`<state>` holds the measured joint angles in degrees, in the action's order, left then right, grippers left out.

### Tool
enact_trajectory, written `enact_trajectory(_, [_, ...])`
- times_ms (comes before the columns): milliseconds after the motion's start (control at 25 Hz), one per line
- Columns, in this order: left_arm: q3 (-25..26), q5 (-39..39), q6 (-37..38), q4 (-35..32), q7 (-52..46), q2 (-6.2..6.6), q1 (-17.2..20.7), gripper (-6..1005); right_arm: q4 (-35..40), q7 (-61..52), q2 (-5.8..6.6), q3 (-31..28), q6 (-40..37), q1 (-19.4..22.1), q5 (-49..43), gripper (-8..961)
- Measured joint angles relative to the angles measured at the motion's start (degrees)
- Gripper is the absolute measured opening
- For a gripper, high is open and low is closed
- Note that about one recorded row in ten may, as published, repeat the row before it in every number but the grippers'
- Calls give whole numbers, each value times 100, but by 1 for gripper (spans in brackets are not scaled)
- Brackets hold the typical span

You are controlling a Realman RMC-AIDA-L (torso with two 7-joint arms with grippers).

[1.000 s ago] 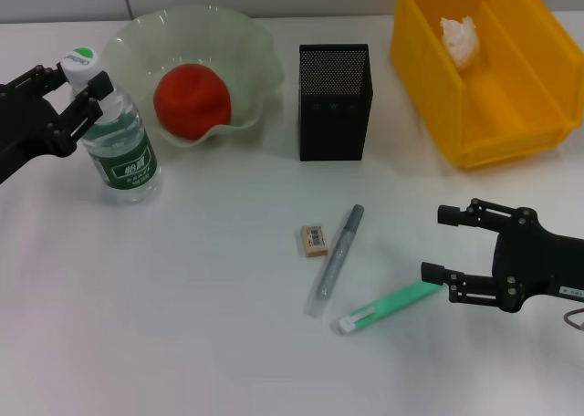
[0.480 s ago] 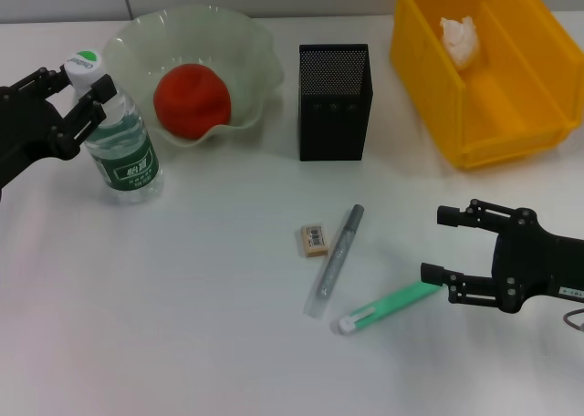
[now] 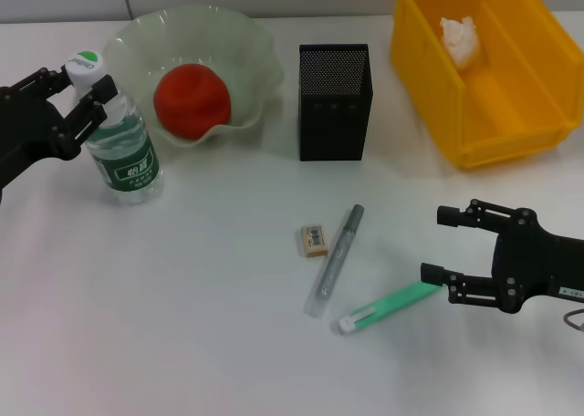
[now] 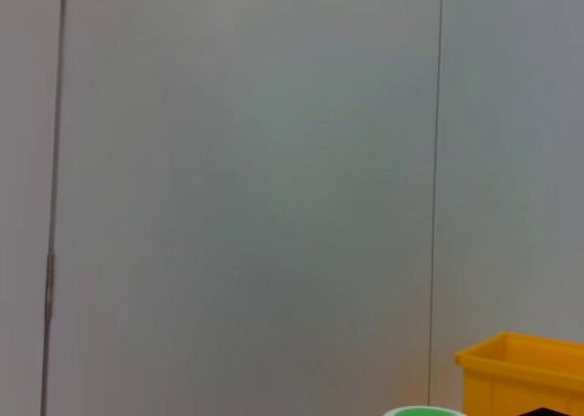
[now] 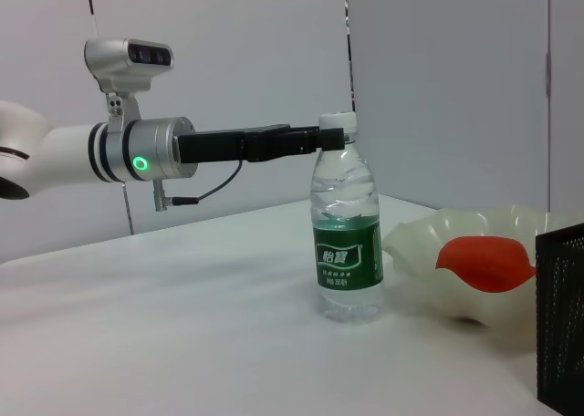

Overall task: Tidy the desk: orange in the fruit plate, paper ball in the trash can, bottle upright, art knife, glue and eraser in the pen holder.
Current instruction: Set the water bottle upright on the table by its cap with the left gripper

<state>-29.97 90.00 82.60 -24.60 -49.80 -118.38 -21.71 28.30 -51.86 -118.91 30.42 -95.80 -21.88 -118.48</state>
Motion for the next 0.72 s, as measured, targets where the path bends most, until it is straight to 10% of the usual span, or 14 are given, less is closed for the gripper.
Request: enact_trajectory(720, [3, -41, -7, 79, 23, -6, -8, 504, -9, 0, -9, 5, 0, 5, 0, 783])
